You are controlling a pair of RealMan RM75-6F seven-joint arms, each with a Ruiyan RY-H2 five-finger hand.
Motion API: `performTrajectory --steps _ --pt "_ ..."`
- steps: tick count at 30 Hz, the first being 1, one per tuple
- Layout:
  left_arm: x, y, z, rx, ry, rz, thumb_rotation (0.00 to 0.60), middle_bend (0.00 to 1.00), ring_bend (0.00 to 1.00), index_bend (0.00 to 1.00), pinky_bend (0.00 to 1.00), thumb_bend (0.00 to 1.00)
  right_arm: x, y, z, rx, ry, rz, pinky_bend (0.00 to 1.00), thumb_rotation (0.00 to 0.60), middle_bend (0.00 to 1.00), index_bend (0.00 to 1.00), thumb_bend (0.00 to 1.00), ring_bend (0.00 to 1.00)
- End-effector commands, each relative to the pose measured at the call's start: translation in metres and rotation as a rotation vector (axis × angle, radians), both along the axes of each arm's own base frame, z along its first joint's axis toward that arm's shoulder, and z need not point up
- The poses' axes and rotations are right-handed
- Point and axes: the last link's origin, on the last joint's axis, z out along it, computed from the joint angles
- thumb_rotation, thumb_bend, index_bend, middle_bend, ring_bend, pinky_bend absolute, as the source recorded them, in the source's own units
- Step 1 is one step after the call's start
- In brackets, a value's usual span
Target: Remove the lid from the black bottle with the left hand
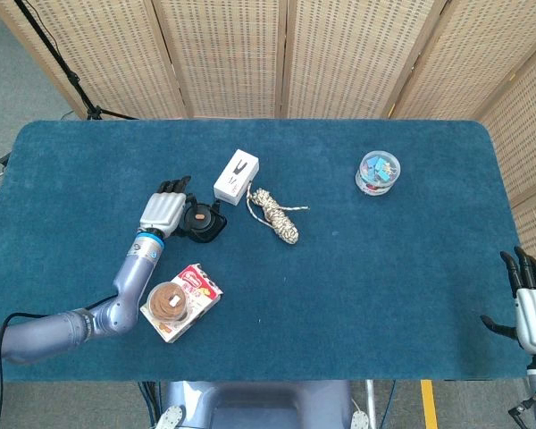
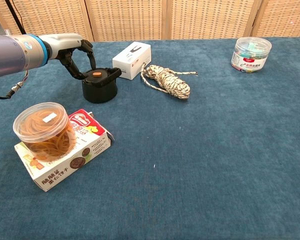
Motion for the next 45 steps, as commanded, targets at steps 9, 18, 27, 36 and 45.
performTrajectory --steps 9,18,27,36,45 --pt "0.001 0.001 -0.010 0.005 -0.003 0.004 0.600 0.00 0.00 0.46 0.00 0.40 -0.002 -0.001 0.003 -0.006 -0.006 -0.006 0.00 0.600 0.00 0.00 0.00 0.00" --pt "0.004 0.001 -0.015 0.023 -0.007 -0.003 0.600 0.00 0.00 0.57 0.00 0.40 -0.002 -0.001 0.003 -0.004 -0.007 -0.007 0.00 0.600 0.00 0.00 0.00 0.00" --pt "0.006 0.002 -0.011 0.040 -0.020 -0.008 0.600 0.00 0.00 0.59 0.00 0.40 -0.002 0.000 0.003 -0.006 -0.007 -0.006 0.00 0.600 0.00 0.00 0.00 0.00" --pt "0.011 0.000 0.016 0.085 -0.059 -0.031 0.600 0.00 0.00 0.60 0.00 0.40 0.000 0.002 0.003 -0.006 -0.009 0.003 0.00 0.600 0.00 0.00 0.00 0.00" --pt "-0.030 -0.009 0.034 0.112 -0.040 0.018 0.600 0.00 0.00 0.60 0.00 0.40 0.003 0.004 0.001 0.004 -0.005 0.013 0.00 0.600 0.00 0.00 0.00 0.00"
